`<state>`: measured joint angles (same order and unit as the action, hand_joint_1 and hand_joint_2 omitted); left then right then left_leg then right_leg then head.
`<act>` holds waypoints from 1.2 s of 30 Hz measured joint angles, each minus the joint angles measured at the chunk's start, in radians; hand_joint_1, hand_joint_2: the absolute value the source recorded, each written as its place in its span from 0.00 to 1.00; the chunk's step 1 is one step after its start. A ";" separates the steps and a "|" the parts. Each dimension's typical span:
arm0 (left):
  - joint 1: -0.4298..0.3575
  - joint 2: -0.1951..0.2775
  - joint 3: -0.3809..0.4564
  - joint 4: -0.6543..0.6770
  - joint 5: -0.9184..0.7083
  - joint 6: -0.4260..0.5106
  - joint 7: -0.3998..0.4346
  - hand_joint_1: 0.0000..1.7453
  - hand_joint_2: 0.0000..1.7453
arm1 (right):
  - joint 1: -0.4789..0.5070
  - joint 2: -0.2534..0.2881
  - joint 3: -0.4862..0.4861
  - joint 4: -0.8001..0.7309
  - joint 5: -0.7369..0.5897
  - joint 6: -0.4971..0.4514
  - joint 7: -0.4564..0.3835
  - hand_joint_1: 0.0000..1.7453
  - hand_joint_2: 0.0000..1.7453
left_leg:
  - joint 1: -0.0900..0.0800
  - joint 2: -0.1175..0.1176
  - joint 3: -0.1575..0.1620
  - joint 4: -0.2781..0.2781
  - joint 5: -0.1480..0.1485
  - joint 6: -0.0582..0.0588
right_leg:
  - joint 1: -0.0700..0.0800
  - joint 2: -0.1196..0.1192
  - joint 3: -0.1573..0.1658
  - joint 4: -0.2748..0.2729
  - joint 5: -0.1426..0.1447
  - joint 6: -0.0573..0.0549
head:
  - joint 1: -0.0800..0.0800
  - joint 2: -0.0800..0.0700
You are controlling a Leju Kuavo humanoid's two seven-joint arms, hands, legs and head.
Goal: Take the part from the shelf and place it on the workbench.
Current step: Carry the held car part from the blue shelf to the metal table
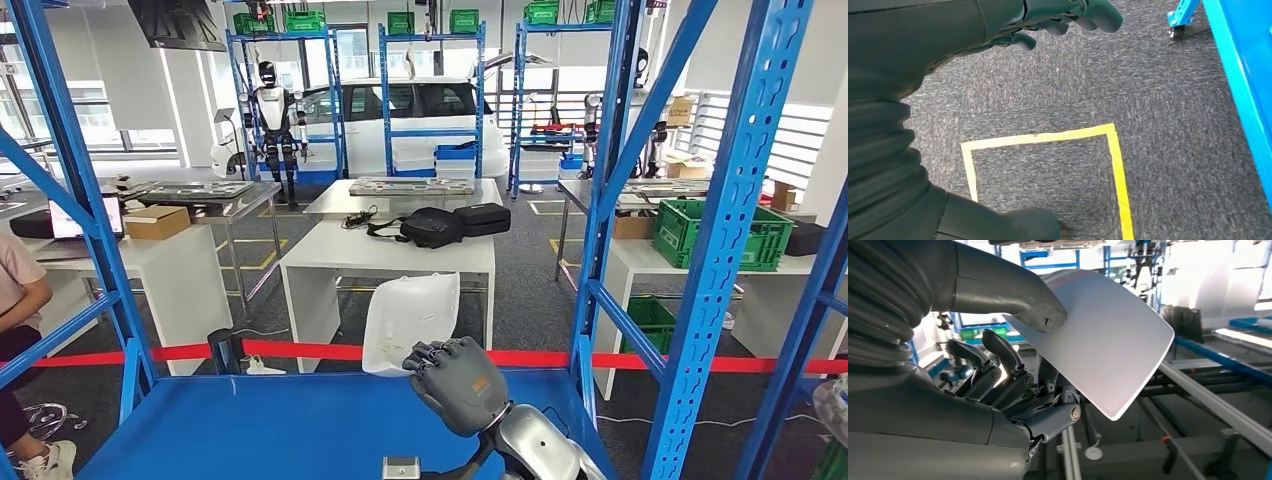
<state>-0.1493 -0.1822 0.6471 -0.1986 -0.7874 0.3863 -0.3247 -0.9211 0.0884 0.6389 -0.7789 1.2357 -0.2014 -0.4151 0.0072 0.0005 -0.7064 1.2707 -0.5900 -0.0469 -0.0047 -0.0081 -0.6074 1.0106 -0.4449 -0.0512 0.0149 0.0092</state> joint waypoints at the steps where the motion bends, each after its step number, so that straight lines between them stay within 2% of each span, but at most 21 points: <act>1: 0.000 0.001 0.000 0.000 0.000 0.000 0.000 0.00 1.00 | 0.002 0.001 0.005 -0.003 0.000 0.000 -0.003 1.00 1.00 | 0.003 0.000 0.001 0.015 -0.002 -0.004 | -0.001 0.000 -0.006 0.003 0.003 0.002 | 0.000 0.000; 2: 0.001 0.002 0.000 0.000 0.000 0.001 -0.001 0.00 1.00 | 0.003 0.002 0.011 -0.007 0.000 0.000 -0.005 1.00 1.00 | 0.007 0.000 0.022 -0.011 0.014 -0.008 | -0.003 0.000 -0.013 0.006 0.006 0.005 | 0.000 0.000; 4: 0.000 0.004 0.001 0.000 0.000 0.002 -0.002 0.00 1.00 | 0.006 0.004 0.025 -0.025 0.000 0.002 -0.008 1.00 1.00 | 0.012 0.000 0.101 -0.144 0.062 -0.013 | -0.007 0.001 -0.025 0.017 0.009 0.012 | 0.000 0.000; 6: -0.001 0.005 0.001 0.000 0.000 0.004 -0.004 0.00 1.00 | 0.008 0.004 0.043 -0.055 0.000 0.006 -0.006 1.00 1.00 | 0.011 -0.004 0.150 -0.236 0.086 -0.005 | -0.006 0.002 -0.035 0.026 0.014 0.024 | -0.001 0.000; 10: -0.001 0.012 0.004 0.000 -0.004 0.012 -0.003 0.00 1.00 | 0.018 0.000 0.087 -0.124 -0.009 0.018 0.008 1.00 1.00 | 0.009 -0.006 0.143 -0.246 0.103 0.029 | -0.005 0.006 -0.045 0.028 0.021 0.050 | -0.001 0.000; 11: -0.001 0.015 0.006 -0.001 -0.005 0.014 -0.003 0.00 1.00 | 0.020 -0.004 0.095 -0.139 -0.012 0.022 0.011 1.00 1.00 | 0.010 -0.005 0.139 -0.248 0.109 0.038 | -0.006 0.006 -0.055 0.049 0.002 0.054 | 0.000 0.000; 13: -0.002 0.024 0.009 -0.002 -0.008 0.019 -0.003 0.00 1.00 | 0.022 -0.013 0.113 -0.166 -0.021 0.028 0.018 1.00 1.00 | 0.010 -0.002 0.127 -0.250 0.120 0.051 | -0.007 0.007 -0.098 0.155 -0.070 0.061 | 0.001 0.000; 15: -0.002 0.035 0.011 -0.002 -0.010 0.020 -0.003 0.00 1.00 | 0.028 -0.022 0.126 -0.184 -0.028 0.032 0.023 1.00 1.00 | 0.008 0.000 0.110 -0.248 0.131 0.055 | -0.006 0.007 -0.144 0.284 -0.136 0.064 | 0.002 0.000; 16: -0.002 0.039 0.013 -0.002 -0.012 0.020 -0.003 0.00 1.00 | 0.031 -0.026 0.131 -0.190 -0.029 0.033 0.024 1.00 1.00 | 0.007 0.000 0.102 -0.246 0.136 0.055 | -0.006 0.007 -0.148 0.312 -0.146 0.062 | 0.002 0.000; 17: -0.001 0.044 0.015 -0.002 -0.013 0.020 -0.003 0.00 1.00 | 0.034 -0.030 0.135 -0.195 -0.030 0.033 0.024 1.00 1.00 | 0.006 -0.001 0.095 -0.245 0.140 0.054 | -0.005 0.007 -0.131 0.297 -0.138 0.059 | 0.002 0.000; 20: -0.001 0.050 0.020 -0.002 -0.015 0.020 -0.003 0.00 1.00 | 0.034 -0.037 0.145 -0.211 -0.031 0.034 0.024 1.00 1.00 | 0.002 -0.001 0.083 -0.241 0.151 0.047 | 0.003 0.007 0.002 0.096 -0.077 0.038 | 0.002 0.000; 21: -0.002 0.051 0.020 -0.002 -0.015 0.020 -0.003 0.00 1.00 | 0.033 -0.038 0.148 -0.216 -0.031 0.034 0.024 1.00 1.00 | 0.002 0.000 0.082 -0.241 0.155 0.042 | 0.007 0.006 0.031 0.047 -0.065 0.032 | 0.003 0.000; 22: -0.002 0.052 0.021 -0.002 -0.016 0.020 -0.003 0.00 1.00 | 0.031 -0.038 0.150 -0.220 -0.031 0.034 0.024 1.00 1.00 | 0.002 0.001 0.081 -0.241 0.158 0.037 | 0.011 0.007 0.042 0.024 -0.061 0.029 | 0.002 0.000; 25: -0.003 0.056 0.022 -0.002 -0.016 0.020 -0.003 0.00 1.00 | 0.028 -0.040 0.155 -0.225 -0.032 0.034 0.024 1.00 1.00 | 0.004 0.002 0.078 -0.247 0.167 0.017 | 0.012 0.006 0.037 0.012 -0.042 0.019 | 0.001 0.000; 26: -0.003 0.058 0.022 -0.002 -0.016 0.020 -0.003 0.00 1.00 | 0.028 -0.040 0.156 -0.226 -0.032 0.034 0.024 1.00 1.00 | 0.004 0.001 0.070 -0.235 0.154 0.011 | 0.008 0.005 0.035 0.006 -0.033 0.013 | 0.000 0.000; 27: -0.003 0.059 0.022 -0.002 -0.016 0.020 -0.003 0.00 1.00 | 0.027 -0.041 0.157 -0.227 -0.032 0.034 0.025 1.00 1.00 | 0.004 0.000 0.056 -0.205 0.130 0.006 | 0.004 0.004 0.031 -0.001 -0.024 0.008 | 0.000 0.000; 29: -0.003 0.063 0.023 -0.002 -0.016 0.023 -0.002 0.00 1.00 | 0.029 -0.041 0.158 -0.228 -0.033 0.034 0.025 1.00 1.00 | 0.007 0.000 0.010 -0.088 0.054 -0.004 | 0.001 0.003 0.019 -0.004 -0.012 0.001 | -0.002 0.000; 31: -0.002 0.069 0.024 -0.002 -0.016 0.029 -0.001 0.00 1.00 | 0.032 -0.043 0.161 -0.229 -0.037 0.034 0.025 1.00 1.00 | 0.008 0.000 -0.016 0.006 0.012 -0.011 | 0.001 0.002 0.006 -0.002 -0.004 0.002 | -0.003 0.000; 32: -0.002 0.073 0.025 -0.002 -0.016 0.033 -0.001 0.00 1.00 | 0.034 -0.044 0.162 -0.229 -0.040 0.033 0.026 1.00 1.00 | 0.009 0.000 -0.004 0.004 0.016 -0.013 | 0.000 0.002 -0.001 -0.001 0.001 0.003 | -0.004 0.000; 33: -0.001 0.078 0.026 -0.002 -0.016 0.037 0.001 0.00 1.00 | 0.034 -0.046 0.163 -0.229 -0.044 0.033 0.026 1.00 1.00 | 0.010 0.000 0.027 -0.038 0.036 -0.014 | 0.000 0.003 -0.007 0.002 0.004 0.006 | -0.004 0.000; 36: -0.001 0.097 0.031 -0.005 -0.010 0.046 0.006 0.00 1.00 | 0.034 -0.053 0.163 -0.239 -0.051 0.028 0.025 1.00 1.00 | 0.010 0.000 0.143 -0.223 0.089 -0.005 | 0.002 0.003 -0.023 0.016 0.011 0.017 | -0.009 0.000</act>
<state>-0.1503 -0.0848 0.6777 -0.2034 -0.7969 0.4326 -0.3182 -0.8874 0.0353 0.8020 -1.0178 1.1850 -0.1730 -0.3896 0.0170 0.0002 -0.5629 1.0479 -0.5010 -0.0522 -0.0028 -0.0050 -0.6305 1.0262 -0.4342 -0.0341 0.0059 0.0092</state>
